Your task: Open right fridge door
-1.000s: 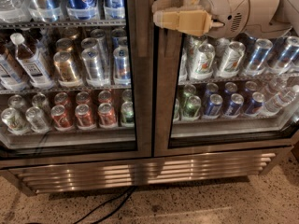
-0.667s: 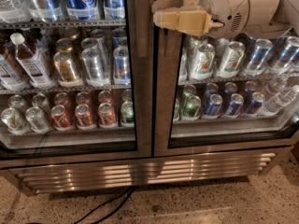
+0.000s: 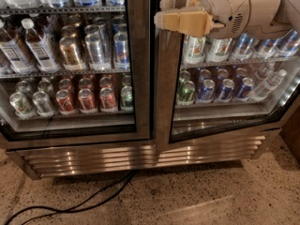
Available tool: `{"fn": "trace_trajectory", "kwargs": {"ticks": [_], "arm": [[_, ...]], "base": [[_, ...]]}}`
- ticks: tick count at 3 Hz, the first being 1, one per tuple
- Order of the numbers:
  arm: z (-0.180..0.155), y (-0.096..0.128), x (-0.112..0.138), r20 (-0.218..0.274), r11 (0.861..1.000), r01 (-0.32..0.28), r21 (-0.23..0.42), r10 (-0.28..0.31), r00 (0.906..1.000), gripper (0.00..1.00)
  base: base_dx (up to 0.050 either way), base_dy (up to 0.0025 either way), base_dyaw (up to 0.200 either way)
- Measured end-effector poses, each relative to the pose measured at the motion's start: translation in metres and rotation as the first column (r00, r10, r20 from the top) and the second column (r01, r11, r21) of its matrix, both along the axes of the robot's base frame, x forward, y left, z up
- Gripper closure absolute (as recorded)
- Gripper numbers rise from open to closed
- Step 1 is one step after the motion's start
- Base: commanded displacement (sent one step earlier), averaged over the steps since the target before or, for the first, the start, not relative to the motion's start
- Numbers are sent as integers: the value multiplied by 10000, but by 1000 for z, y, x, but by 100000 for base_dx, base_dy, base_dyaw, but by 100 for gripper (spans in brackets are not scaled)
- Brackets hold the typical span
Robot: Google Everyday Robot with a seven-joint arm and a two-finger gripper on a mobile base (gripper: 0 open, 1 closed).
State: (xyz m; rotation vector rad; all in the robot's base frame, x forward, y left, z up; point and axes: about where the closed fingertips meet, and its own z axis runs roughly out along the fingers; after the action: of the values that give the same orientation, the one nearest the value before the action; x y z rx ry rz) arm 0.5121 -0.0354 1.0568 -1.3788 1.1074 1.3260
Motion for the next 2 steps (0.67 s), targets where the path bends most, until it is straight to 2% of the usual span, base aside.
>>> {"fn": "trace_trajectory", "kwargs": {"ticks": [2], "arm": [[0, 0, 0, 0, 10000, 0, 0, 0, 10000, 100]], "base": [[-4998, -7, 51]]}}
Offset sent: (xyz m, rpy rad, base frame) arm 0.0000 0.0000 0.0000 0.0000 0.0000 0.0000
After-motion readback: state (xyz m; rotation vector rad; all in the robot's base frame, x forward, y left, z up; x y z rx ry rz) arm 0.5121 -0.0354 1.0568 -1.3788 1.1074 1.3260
